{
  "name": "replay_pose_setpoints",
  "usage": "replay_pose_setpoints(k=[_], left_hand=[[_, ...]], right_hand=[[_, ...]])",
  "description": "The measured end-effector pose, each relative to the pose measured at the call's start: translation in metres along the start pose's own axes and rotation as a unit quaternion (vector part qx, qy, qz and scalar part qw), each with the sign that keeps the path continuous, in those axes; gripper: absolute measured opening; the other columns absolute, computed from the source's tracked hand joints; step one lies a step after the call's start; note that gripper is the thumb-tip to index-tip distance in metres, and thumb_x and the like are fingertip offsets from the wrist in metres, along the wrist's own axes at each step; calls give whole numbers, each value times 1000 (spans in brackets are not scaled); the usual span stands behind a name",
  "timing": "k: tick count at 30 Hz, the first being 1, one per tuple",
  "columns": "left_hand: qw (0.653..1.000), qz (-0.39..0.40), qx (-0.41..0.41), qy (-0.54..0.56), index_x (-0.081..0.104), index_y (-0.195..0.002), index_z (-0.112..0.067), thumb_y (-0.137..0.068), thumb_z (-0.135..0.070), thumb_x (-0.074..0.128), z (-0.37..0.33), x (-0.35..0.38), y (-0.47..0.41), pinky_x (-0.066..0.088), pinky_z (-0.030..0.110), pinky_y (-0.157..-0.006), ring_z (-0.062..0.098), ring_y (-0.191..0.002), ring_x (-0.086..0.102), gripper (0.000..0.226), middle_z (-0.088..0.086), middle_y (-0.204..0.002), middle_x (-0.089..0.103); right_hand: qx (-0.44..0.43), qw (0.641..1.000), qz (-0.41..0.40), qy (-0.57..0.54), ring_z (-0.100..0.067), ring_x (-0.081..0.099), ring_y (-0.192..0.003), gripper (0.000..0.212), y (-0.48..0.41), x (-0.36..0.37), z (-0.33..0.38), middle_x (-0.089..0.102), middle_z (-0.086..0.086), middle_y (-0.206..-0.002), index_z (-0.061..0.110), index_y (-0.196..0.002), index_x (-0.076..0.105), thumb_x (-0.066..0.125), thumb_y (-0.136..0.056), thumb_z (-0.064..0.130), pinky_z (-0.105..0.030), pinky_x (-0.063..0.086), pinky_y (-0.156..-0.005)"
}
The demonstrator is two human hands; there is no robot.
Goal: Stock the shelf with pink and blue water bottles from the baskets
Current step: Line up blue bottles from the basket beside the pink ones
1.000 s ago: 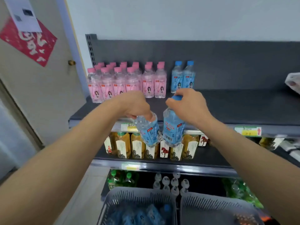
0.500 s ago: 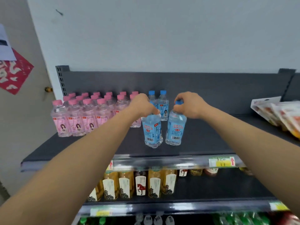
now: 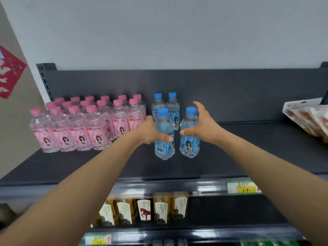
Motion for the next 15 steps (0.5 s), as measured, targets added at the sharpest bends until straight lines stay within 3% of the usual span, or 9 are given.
replay_pose_setpoints(k=[2,4,7,11,15], left_hand=[[1000,12,-6,-5,43,-120,-12,-53,-34,91,20,13,-1,56,42,-81,19,-103,62,85,-3,-111,63],[999,16,21,19,51,-121,-13,-58,-20,89,32,23,-6,53,48,-91,21,-104,64,73,4,-113,67],[998,1,13,63,50,-120,-13,-65,-8,84,32,27,-13,50,44,-96,20,-104,64,65,4,-113,67],[997,-34,-1,66,47,-121,-6,-74,-2,76,26,36,-38,46,27,-89,15,-101,57,56,0,-112,61],[995,-68,9,67,48,-125,-5,-79,-1,72,17,53,-67,42,23,-87,15,-102,55,52,3,-115,60]], right_hand=[[33,999,16,-39,-27,47,-125,112,3,10,-18,39,-6,-141,38,-141,12,86,-57,28,-51,43,-102],[64,996,30,-62,-23,54,-115,96,6,16,-34,48,-6,-131,27,-132,21,85,-62,17,-43,47,-99],[96,991,43,-80,-17,58,-104,70,7,19,-44,57,-1,-115,11,-120,34,82,-69,11,-29,48,-89],[94,993,19,-66,-16,57,-102,57,-6,10,-48,59,-4,-117,8,-122,44,77,-75,6,-27,46,-87],[103,992,-11,-75,-16,55,-105,56,-27,-4,-65,58,-5,-125,9,-127,44,72,-79,3,-27,43,-89]])
Point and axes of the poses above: each hand's wrist, its own y-axis away from the middle knuckle, its own x-axis out of the palm, z = x × y, the point moved 2 cm from there along -y, towards the middle knuckle
